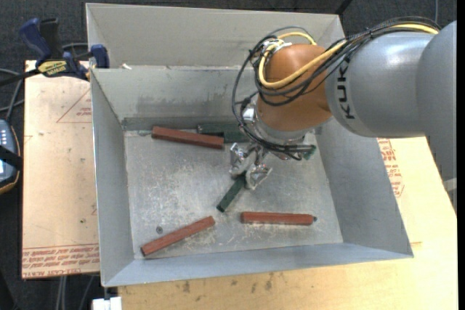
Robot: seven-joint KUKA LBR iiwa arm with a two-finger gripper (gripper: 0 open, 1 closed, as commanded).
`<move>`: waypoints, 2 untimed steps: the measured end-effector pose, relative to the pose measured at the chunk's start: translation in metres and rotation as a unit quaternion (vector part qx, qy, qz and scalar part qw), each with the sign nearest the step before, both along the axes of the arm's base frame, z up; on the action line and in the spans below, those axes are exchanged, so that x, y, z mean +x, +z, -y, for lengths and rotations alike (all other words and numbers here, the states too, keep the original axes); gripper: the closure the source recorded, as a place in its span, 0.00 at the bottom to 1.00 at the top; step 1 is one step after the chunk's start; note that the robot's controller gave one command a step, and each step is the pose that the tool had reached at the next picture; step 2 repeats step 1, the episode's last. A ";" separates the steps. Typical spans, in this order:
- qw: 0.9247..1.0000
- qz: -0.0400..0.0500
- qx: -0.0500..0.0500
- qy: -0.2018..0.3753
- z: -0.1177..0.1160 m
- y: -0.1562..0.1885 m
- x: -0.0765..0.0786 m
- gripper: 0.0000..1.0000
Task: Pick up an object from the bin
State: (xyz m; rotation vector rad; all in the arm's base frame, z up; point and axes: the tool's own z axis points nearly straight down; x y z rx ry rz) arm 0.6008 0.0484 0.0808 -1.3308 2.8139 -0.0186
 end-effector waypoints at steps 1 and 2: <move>0.992 -0.014 -0.002 0.127 -0.032 0.159 0.013 1.00; 0.992 -0.014 -0.002 0.127 -0.032 0.159 0.013 1.00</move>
Offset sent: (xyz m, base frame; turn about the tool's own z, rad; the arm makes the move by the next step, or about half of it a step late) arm 0.0000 0.0000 0.0000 0.0000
